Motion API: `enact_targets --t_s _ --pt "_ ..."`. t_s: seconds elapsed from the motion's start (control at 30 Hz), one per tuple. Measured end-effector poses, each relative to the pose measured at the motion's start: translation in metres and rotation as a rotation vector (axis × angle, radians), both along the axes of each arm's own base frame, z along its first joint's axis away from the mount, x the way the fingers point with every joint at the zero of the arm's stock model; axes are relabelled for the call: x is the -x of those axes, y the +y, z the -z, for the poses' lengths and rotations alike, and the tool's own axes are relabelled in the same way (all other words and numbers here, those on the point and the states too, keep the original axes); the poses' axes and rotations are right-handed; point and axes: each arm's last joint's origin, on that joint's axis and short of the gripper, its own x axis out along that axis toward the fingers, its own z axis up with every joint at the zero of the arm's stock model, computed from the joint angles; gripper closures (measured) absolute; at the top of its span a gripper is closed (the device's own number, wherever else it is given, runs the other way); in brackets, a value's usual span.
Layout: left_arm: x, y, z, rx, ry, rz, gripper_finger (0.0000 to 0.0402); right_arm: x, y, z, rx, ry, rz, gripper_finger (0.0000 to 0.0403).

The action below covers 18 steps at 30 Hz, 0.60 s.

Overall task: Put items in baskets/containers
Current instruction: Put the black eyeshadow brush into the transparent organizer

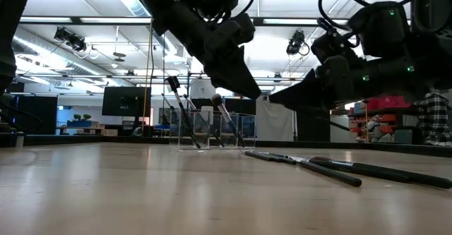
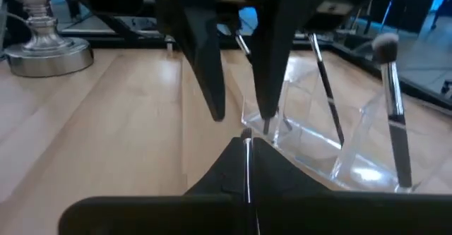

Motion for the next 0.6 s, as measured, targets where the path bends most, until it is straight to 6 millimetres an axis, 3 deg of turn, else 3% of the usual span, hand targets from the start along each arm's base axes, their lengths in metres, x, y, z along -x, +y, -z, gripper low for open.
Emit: enact_targets --t_s 0.13,0.27,0.43,0.6 --pt "0.002 0.000 -0.006 -0.007 -0.010 -0.002 0.0273 -0.008 -0.009 -0.009 0.050 -0.060 0.044 0.0394" --pt "0.017 0.002 -0.037 -0.083 -0.053 -0.098 0.0278 -0.017 -0.032 -0.016 0.092 -0.087 0.168 0.0394" --pt "0.039 0.007 -0.072 -0.212 -0.092 -0.184 0.0284 -0.029 -0.051 -0.028 0.032 -0.155 0.023 0.0394" --pt "0.047 0.007 -0.079 -0.238 -0.079 -0.145 0.0285 -0.050 -0.067 -0.051 0.094 -0.253 -0.017 0.0395"
